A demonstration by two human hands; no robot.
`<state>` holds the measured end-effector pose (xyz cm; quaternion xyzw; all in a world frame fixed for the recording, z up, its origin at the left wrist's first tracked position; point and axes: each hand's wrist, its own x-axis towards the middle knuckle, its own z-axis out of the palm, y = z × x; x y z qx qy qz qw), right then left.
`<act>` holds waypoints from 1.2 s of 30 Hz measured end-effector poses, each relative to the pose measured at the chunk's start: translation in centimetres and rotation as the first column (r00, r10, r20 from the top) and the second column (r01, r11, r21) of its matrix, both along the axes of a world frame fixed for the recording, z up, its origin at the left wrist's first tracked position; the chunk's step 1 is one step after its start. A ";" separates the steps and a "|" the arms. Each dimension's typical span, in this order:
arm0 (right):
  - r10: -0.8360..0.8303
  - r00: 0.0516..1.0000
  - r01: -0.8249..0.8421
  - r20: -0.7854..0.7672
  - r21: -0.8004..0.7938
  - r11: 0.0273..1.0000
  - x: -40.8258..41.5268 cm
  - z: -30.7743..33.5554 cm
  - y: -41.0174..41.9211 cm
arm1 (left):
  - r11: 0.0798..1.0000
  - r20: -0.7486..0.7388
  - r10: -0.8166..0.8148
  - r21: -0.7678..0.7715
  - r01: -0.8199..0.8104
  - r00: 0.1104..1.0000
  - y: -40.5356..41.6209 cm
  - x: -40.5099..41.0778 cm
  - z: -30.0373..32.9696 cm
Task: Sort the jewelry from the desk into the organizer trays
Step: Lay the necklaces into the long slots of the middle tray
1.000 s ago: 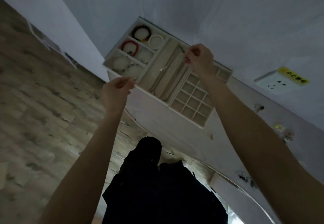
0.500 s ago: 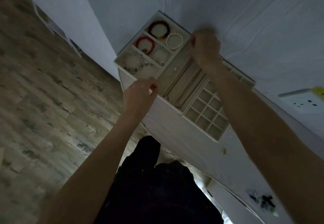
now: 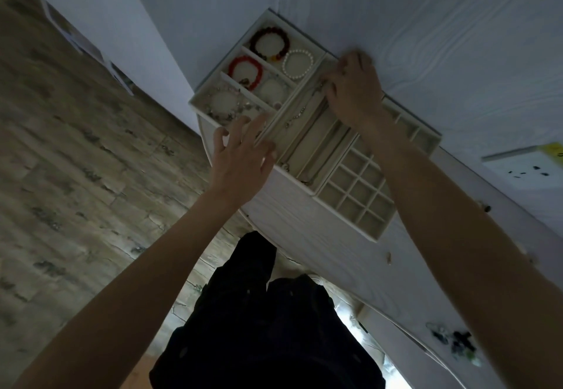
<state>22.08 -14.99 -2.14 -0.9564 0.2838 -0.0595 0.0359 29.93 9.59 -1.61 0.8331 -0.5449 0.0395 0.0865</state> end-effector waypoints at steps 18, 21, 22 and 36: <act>0.014 1.000 -0.015 -0.021 -0.040 0.999 0.7 1.2 0.7 | 0.997 0.134 -0.071 0.027 0.068 0.988 0.1 -0.1 0.5; 0.065 0.995 -0.070 -0.077 -0.063 0.996 0.2 0.9 0.8 | 0.992 0.149 -0.124 0.048 0.118 0.981 0.0 -0.4 0.1; 0.071 0.992 -0.078 -0.106 -0.065 0.995 0.2 0.8 0.8 | 0.992 0.145 -0.122 0.062 0.114 0.982 0.0 -0.4 0.0; 0.009 0.985 -0.011 -0.172 -0.012 1.000 1.0 0.7 0.9 | 0.991 0.173 -0.126 0.067 0.116 0.977 0.4 -0.4 0.2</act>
